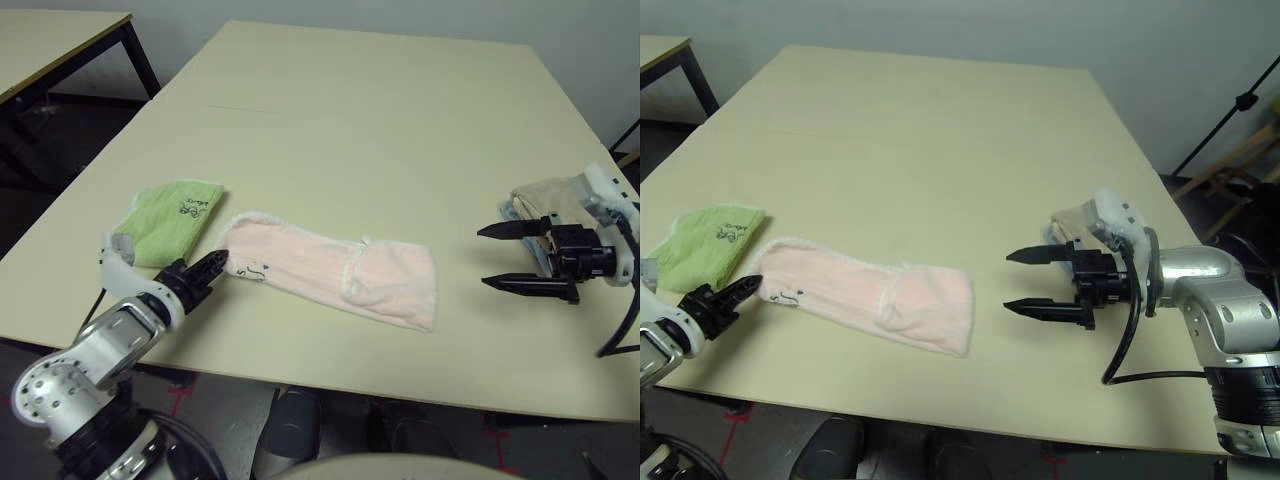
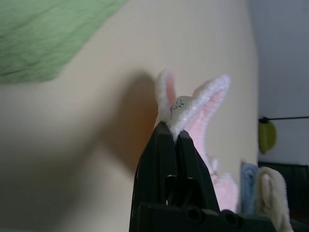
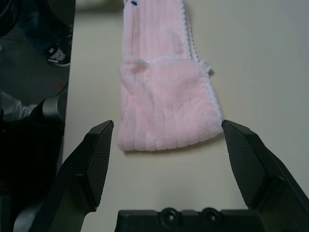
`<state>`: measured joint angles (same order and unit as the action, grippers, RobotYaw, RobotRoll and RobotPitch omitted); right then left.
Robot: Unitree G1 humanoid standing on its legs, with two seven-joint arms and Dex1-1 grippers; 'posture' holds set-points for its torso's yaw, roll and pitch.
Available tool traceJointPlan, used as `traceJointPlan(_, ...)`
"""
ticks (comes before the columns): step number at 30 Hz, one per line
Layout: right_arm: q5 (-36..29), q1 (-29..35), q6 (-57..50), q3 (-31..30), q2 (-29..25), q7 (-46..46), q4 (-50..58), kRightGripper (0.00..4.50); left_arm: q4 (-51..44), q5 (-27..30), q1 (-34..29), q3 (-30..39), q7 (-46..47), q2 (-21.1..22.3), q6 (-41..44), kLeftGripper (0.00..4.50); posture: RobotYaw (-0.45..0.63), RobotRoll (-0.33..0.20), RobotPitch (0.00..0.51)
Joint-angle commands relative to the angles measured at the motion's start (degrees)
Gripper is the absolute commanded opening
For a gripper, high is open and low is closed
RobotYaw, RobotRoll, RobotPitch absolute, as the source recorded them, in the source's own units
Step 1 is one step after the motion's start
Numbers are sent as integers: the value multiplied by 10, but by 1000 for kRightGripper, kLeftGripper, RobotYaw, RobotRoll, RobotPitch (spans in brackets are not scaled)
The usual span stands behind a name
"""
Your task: Fold the towel and set it aside.
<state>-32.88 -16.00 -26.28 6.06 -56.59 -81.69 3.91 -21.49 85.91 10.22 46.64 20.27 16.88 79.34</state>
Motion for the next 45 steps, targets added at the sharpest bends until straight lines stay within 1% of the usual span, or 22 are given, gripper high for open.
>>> traceJointPlan(1, 1, -1, -5, 1, -9, -5, 5, 4500, -2, 145, -7, -109, 30, 47, -59, 30, 192, 0, 115)
traceJointPlan(2, 1, 0, -7, 2, -11, -6, 5, 4500, -4, 178, -10, -137, 40, 66, -81, 30, 192, 0, 115)
traceJointPlan(4, -2, 9, -12, 8, -19, -8, 9, 4500, -4, 220, 3, -199, 44, 102, -113, 30, 183, 0, 115)
traceJointPlan(7, -9, 25, -23, 19, -31, -9, 20, 4500, 8, 253, 35, -272, 41, 137, -154, 30, 169, 0, 115)
traceJointPlan(8, -13, 30, -28, 23, -36, -8, 23, 4500, 13, 258, 46, -293, 36, 144, -164, 30, 150, 0, 115)
traceJointPlan(10, -17, 44, -33, 34, -41, -6, 31, 4500, 24, 260, 70, -335, 16, 155, -170, 30, 150, 0, 115)
traceJointPlan(13, -20, 62, -39, 50, -46, -1, 42, 4500, 50, 241, 107, -386, -27, 163, -165, 30, 118, 0, 118)
traceJointPlan(18, -25, 88, -48, 73, -50, 7, 58, 4500, 99, 168, 171, -457, -122, 170, -127, 30, 101, 0, 120)
traceJointPlan(20, -26, 95, -49, 79, -52, 8, 61, 4500, 120, 126, 195, -486, -169, 161, -110, 30, 88, 0, 121)
traceJointPlan(23, -27, 100, -52, 85, -54, 14, 65, 4500, 137, 50, 220, -529, -239, 146, -93, 30, 80, 0, 120)
traceJointPlan(30, -34, 114, -65, 96, -52, 27, 84, 4500, 161, -90, 241, -592, -338, 89, -90, 30, 75, 0, 122)
traceJointPlan(33, -36, 114, -67, 95, -51, 29, 85, 4500, 174, -146, 253, -611, -380, 74, -93, 30, 75, 0, 123)
traceJointPlan(36, -34, 114, -63, 93, -49, 28, 80, 4500, 177, -183, 259, -621, -411, 60, -88, 30, 76, 0, 124)
traceJointPlan(41, -28, 112, -49, 85, -43, 22, 67, 4500, 169, -224, 259, -627, -449, 43, -73, 30, 81, 0, 123)
traceJointPlan(45, -26, 111, -42, 78, -40, 19, 60, 4500, 159, -241, 255, -621, -467, 37, -56, 30, 88, 0, 122)
